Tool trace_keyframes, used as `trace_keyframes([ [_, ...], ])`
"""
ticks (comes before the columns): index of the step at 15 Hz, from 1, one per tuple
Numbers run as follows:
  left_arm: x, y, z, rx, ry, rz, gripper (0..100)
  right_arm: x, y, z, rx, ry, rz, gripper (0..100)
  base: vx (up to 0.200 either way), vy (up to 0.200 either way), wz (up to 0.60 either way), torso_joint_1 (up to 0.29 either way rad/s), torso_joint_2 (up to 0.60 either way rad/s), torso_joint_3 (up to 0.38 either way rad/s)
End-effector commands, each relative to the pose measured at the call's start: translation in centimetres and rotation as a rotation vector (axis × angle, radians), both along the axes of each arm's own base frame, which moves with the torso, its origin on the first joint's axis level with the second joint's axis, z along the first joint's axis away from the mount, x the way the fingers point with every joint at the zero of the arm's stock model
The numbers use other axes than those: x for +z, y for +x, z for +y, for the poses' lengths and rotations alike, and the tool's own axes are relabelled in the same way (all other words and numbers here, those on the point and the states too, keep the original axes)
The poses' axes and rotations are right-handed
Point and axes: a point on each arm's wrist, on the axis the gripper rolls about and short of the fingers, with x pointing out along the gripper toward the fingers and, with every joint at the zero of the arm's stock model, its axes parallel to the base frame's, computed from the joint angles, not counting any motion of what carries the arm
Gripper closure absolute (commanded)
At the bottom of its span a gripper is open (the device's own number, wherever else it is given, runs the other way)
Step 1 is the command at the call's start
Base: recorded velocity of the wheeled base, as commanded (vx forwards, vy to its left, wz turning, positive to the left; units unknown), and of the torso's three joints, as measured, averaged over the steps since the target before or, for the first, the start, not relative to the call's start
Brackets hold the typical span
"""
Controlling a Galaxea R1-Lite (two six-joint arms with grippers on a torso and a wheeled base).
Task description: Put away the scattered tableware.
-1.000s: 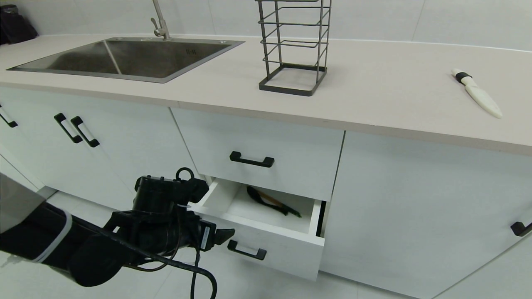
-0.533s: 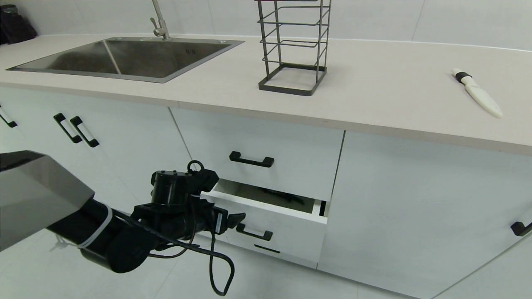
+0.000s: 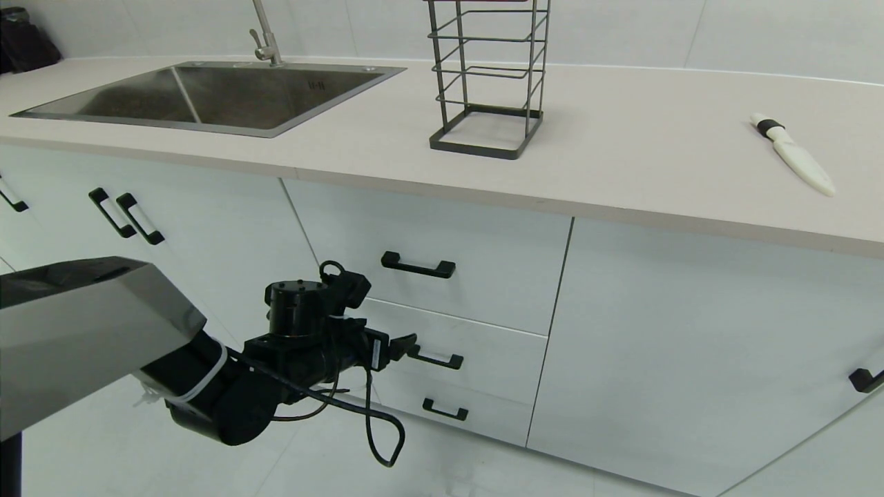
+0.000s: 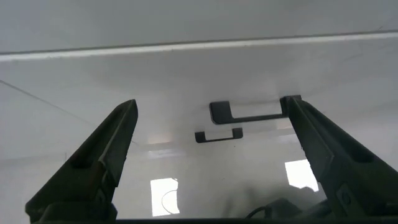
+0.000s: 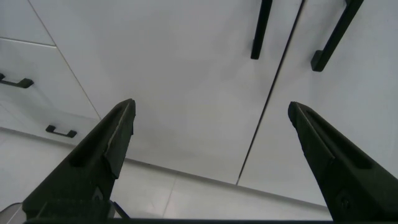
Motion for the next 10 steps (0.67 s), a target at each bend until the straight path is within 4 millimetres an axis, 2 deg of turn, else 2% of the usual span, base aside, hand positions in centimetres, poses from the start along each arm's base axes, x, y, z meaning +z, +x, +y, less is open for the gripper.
trace_keyframes([
  [1,-0.2,0.2,0.0,0.001,0.001,0.001,0,0.0,0.0,0.0,-0.001,-0.001,0.001,0,0.000,0.000,0.00,0.000,0.00,0.000],
  [5,-0.1,0.0,0.1,0.001,0.003,0.002,0,0.0,0.0,0.0,0.002,0.001,0.001,0,0.000,0.000,0.00,0.000,0.00,0.000],
  [8,0.4,-2.9,1.0,-0.007,0.000,-0.039,0,0.0,0.0,0.0,0.002,-0.001,0.001,0,0.000,0.000,0.00,0.000,0.00,0.000],
  [10,1.7,-5.3,1.7,-0.035,-0.028,-0.072,0,0.0,0.0,0.0,0.001,-0.001,0.001,0,0.000,0.000,0.00,0.000,0.00,0.000],
])
